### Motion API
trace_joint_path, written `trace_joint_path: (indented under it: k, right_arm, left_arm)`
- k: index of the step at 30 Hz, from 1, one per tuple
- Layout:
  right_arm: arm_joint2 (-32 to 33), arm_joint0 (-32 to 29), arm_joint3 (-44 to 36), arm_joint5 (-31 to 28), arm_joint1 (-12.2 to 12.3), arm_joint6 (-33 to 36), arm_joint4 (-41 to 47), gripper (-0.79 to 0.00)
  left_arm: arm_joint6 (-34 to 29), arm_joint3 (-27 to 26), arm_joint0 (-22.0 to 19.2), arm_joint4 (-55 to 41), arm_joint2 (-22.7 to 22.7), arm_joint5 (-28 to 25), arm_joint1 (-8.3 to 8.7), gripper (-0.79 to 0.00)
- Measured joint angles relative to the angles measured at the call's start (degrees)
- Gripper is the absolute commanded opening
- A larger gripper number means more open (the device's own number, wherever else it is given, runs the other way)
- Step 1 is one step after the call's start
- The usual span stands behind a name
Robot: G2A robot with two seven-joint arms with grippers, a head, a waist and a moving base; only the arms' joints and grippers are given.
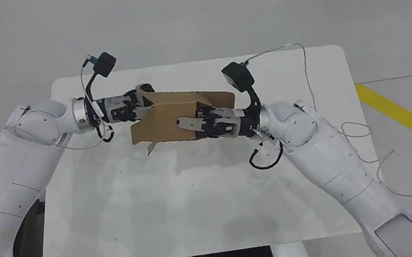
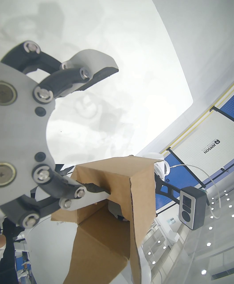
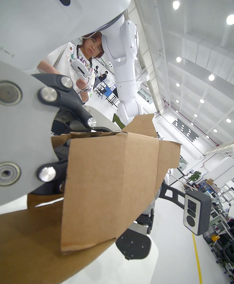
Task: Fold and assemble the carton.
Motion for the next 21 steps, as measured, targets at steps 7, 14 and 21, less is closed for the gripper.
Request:
trace_joint_path:
  k: [7, 14, 21]
  right_arm:
    - [2.20, 0.24, 0.98, 0.31, 0.26, -2.60, -2.08, -0.785]
    - [4.93, -0.02, 1.18, 0.83, 0.38, -8.13, -5.29, -0.785]
    - [5.68, -0.08, 1.08, 1.57, 0.16, -11.94, -7.69, -0.785]
  left_arm:
    - [0.20, 0.00, 0.05, -0.38, -0.31, -0.20, 0.16, 0.000]
    - [0.19, 0.58, 0.75, 0.16, -0.60, -0.19, 0.46, 0.000]
    - [0.21, 0.58, 1.34, 1.84, -0.05, -0.21, 0.16, 0.000]
